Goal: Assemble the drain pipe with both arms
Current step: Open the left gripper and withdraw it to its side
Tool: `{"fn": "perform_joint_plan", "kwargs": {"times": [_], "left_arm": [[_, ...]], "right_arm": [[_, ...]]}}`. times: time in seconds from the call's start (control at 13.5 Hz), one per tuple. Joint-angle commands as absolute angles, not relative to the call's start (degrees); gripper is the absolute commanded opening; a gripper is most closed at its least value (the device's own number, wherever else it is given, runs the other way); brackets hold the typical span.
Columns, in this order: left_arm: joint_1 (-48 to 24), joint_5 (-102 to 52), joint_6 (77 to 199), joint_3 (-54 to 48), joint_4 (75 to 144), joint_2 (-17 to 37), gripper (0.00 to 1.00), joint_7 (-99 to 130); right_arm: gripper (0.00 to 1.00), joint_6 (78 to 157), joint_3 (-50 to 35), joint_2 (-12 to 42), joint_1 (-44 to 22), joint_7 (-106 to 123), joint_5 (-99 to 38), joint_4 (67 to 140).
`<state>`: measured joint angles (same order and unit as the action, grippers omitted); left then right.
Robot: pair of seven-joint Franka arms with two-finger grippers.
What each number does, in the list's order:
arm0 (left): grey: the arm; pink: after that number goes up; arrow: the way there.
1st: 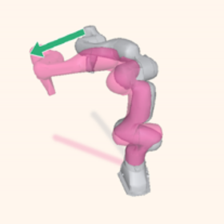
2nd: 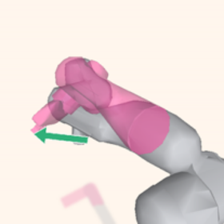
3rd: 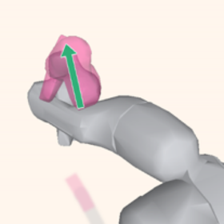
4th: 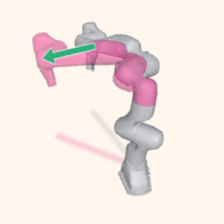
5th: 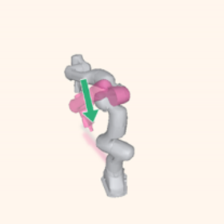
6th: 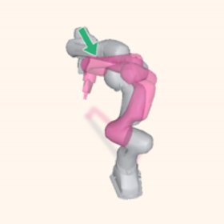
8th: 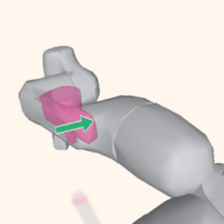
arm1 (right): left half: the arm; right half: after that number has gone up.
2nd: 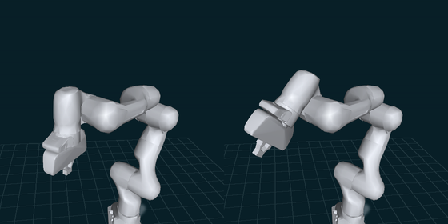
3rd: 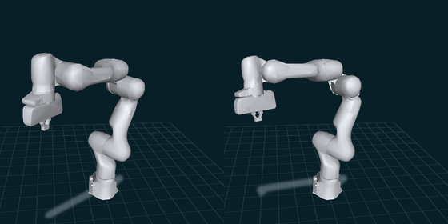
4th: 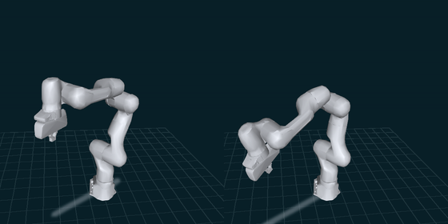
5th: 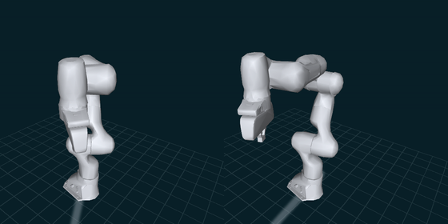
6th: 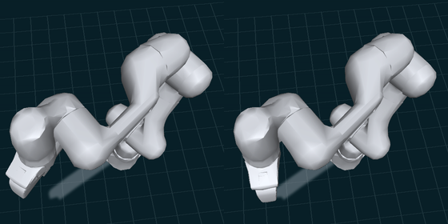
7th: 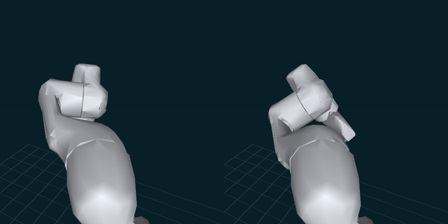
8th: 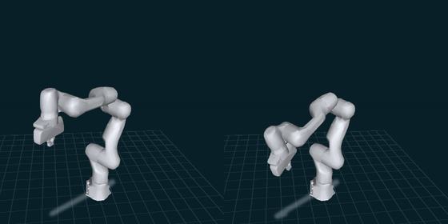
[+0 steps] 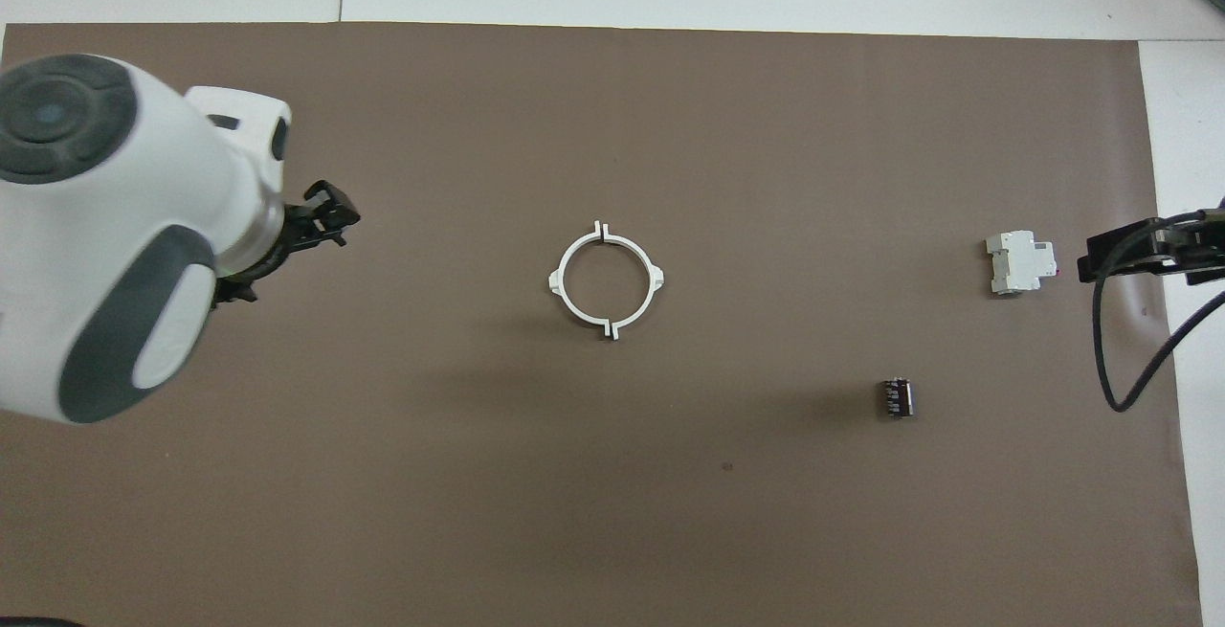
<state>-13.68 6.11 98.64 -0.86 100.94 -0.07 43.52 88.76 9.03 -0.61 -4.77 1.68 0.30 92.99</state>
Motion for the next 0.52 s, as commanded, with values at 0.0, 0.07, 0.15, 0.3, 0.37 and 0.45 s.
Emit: {"fn": "perform_joint_plan", "kwargs": {"times": [0.0,0.07,0.15,0.3,0.37,0.45], "left_arm": [[-3.5,2.9,92.0,-1.2,101.9,-6.0,1.0,23.1],[-0.6,2.9,91.2,-1.1,101.8,-7.5,1.0,17.5],[1.6,2.9,89.6,-1.1,101.0,-7.9,1.0,14.9],[1.8,2.8,84.7,-1.8,96.6,-7.8,1.0,13.6],[1.3,2.8,85.9,-2.2,97.2,-7.9,1.0,12.1],[0.5,2.7,89.6,-2.2,99.3,-8.8,1.0,11.0]], "right_arm": [[1.0,88.9,8.8,-2.1,-4.4,1.4,-0.8,94.6],[1.0,88.9,8.8,-2.1,-4.4,1.4,-0.8,94.6],[1.0,88.9,8.8,-2.1,-4.4,1.4,-0.8,94.6],[1.0,88.9,8.8,-2.1,-4.4,1.4,-0.8,94.6],[1.0,88.9,8.8,-2.1,-4.4,1.4,-0.8,94.6],[1.0,88.9,8.8,-2.1,-4.4,1.4,-0.8,94.6]]}}
